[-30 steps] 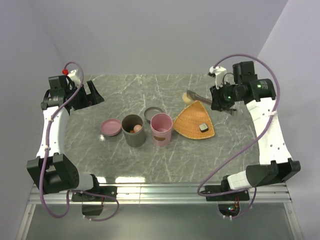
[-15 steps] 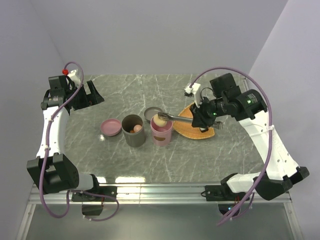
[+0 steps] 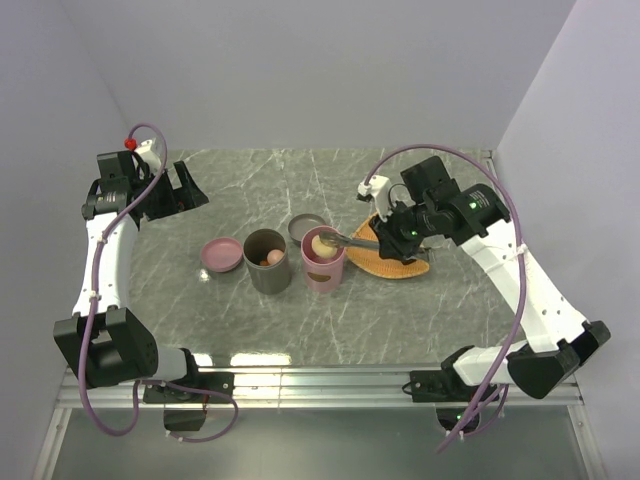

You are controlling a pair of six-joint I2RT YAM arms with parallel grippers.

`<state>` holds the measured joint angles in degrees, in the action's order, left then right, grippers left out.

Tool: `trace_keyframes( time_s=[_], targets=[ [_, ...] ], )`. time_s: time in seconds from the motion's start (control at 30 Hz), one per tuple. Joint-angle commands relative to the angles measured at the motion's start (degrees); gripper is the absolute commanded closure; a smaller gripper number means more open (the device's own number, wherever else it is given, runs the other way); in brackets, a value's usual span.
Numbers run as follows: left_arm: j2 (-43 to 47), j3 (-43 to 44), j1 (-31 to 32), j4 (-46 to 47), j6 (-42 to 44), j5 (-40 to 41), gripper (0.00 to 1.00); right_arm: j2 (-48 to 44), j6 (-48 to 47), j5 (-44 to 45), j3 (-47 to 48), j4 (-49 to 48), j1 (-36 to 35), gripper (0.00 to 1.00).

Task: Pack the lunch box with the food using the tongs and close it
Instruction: Place the fake food in the packing box, then pick up the fake food from the plate.

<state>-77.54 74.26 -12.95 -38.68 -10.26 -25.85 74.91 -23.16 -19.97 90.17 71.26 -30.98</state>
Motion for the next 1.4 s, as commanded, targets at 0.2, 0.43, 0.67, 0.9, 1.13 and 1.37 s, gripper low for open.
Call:
trace_keyframes(
  time_s=[0.2,0.43,0.67,0.9,1.13,1.37],
  targets=[
    [0.11,2.03,-0.23,0.53,-0.02,-0.70,0.01,1.37,0.92,2.30,0.53,-4.11,-0.31,0.71],
    [-0.16,2.21,-0.32,0.53,-0.02,-0.70,0.01,1.99,1.36,2.30,-0.08,-3.85,-0.48,0.60],
    [-0.33,2.38,-0.23,0.44,0.07,-0.78,0.01,2.08,1.89,2.39,0.53,-3.77,-1.01,0.55],
    [-0.16,2.47,-0.23,0.36,0.15,-0.79,0.00,0.59,2.68,4.76,-0.25,-4.64,-0.05,0.56],
    [-0.16,3.00,-0.23,0.44,-0.02,-1.66,0.01,-1.52,4.87,5.46,-2.02,-4.73,9.87,0.57],
    [-0.33,2.73,-0.23,0.62,0.42,-1.75,0.01,-3.45,2.95,12.13,-9.30,-3.50,20.69,0.57]
  ],
)
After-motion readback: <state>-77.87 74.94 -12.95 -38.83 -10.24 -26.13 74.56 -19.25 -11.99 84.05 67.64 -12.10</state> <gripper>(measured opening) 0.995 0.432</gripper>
